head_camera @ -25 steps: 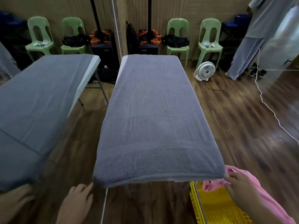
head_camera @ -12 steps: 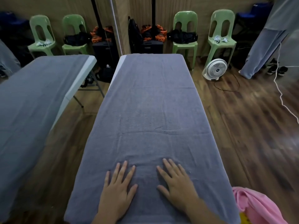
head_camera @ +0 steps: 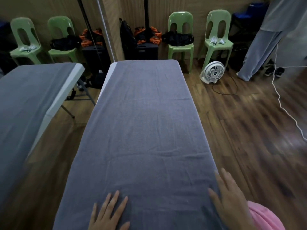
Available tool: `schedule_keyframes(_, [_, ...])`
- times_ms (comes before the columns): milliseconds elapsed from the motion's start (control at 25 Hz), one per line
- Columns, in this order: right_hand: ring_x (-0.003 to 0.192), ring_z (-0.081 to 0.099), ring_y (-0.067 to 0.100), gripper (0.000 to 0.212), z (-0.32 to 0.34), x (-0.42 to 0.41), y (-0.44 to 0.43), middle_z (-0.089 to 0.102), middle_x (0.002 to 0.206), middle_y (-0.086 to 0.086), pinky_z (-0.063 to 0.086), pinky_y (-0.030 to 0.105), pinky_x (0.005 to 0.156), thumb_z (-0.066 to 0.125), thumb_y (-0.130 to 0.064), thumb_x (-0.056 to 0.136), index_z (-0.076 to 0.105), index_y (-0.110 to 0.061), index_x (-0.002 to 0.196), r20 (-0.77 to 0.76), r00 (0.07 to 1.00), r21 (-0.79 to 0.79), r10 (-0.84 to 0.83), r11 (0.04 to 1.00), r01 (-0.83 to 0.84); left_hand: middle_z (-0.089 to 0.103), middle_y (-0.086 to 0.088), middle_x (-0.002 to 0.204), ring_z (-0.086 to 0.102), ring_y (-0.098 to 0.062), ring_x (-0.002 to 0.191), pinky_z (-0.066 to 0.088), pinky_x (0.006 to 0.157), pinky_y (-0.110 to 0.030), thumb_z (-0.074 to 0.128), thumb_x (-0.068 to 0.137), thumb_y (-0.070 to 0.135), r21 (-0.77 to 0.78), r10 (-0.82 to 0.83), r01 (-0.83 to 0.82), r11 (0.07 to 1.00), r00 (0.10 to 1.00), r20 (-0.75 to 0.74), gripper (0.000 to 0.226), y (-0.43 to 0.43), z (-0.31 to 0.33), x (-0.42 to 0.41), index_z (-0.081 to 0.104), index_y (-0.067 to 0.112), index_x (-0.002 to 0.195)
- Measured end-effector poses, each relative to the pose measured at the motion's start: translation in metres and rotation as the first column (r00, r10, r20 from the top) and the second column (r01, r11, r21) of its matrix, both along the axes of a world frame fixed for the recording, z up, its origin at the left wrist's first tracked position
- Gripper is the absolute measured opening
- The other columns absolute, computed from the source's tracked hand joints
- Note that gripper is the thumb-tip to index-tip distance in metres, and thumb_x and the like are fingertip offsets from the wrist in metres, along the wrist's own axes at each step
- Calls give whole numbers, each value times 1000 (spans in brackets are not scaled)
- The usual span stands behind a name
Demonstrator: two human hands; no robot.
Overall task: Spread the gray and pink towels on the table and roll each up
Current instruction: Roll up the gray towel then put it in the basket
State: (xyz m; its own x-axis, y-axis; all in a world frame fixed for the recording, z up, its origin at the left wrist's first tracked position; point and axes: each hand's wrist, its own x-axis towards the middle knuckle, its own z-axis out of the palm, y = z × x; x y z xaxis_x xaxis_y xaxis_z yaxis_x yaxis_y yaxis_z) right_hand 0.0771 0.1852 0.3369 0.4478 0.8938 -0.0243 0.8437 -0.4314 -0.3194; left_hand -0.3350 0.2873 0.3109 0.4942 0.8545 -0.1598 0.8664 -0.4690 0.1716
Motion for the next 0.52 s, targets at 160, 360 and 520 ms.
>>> schedule_keyframes(160, [150,-3,18,68,15,-90,131,1,163,-3,11,43,120,27,-64,93,15,-35,153,34,946,75,321,943,-323,13,12,164,1,-11,151,5,119,-47,18,93,69,125,28,-37,991,997,72,61,104,23,21,16,50,151])
schedule_keyframes(360, [150,-7,19,66,-21,-122,207,-2,164,-1,9,49,120,26,-61,95,12,-35,154,62,872,-123,486,871,-476,-2,9,165,-9,-14,151,6,120,-58,13,95,71,102,29,-18,995,994,-106,63,204,11,14,2,48,152])
schedule_keyframes(520, [150,3,19,66,-33,-33,160,7,163,-3,14,46,120,20,-70,92,17,-41,152,119,951,-82,286,957,-278,-12,14,164,-16,-11,149,-1,121,-55,14,94,73,76,7,-1,997,998,-67,64,204,8,1,-7,50,150])
